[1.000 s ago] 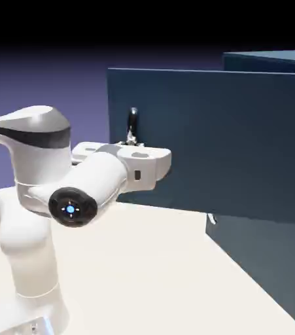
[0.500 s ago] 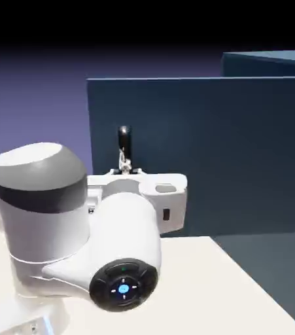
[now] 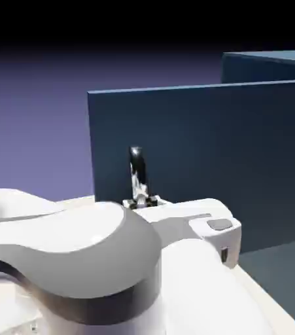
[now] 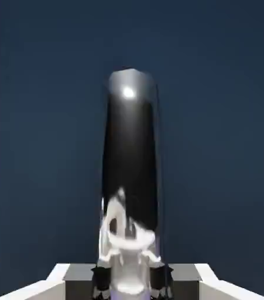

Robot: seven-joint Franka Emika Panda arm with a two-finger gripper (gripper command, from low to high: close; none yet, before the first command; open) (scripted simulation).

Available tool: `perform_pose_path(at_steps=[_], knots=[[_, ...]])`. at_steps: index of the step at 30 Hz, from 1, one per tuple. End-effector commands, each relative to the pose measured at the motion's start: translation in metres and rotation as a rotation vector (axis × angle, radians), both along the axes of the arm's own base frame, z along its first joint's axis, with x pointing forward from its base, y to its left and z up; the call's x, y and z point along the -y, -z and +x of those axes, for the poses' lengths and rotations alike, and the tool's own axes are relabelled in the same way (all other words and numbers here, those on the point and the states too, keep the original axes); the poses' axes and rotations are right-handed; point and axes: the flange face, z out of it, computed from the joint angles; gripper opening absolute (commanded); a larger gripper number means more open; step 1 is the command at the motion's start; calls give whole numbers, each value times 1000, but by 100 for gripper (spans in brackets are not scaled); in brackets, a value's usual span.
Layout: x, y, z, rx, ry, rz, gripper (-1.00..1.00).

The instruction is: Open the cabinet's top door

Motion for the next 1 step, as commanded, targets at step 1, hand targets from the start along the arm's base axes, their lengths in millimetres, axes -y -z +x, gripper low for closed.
perform_pose_path(at_steps=[1], knots=[[6, 0, 2, 0, -12, 0, -100]])
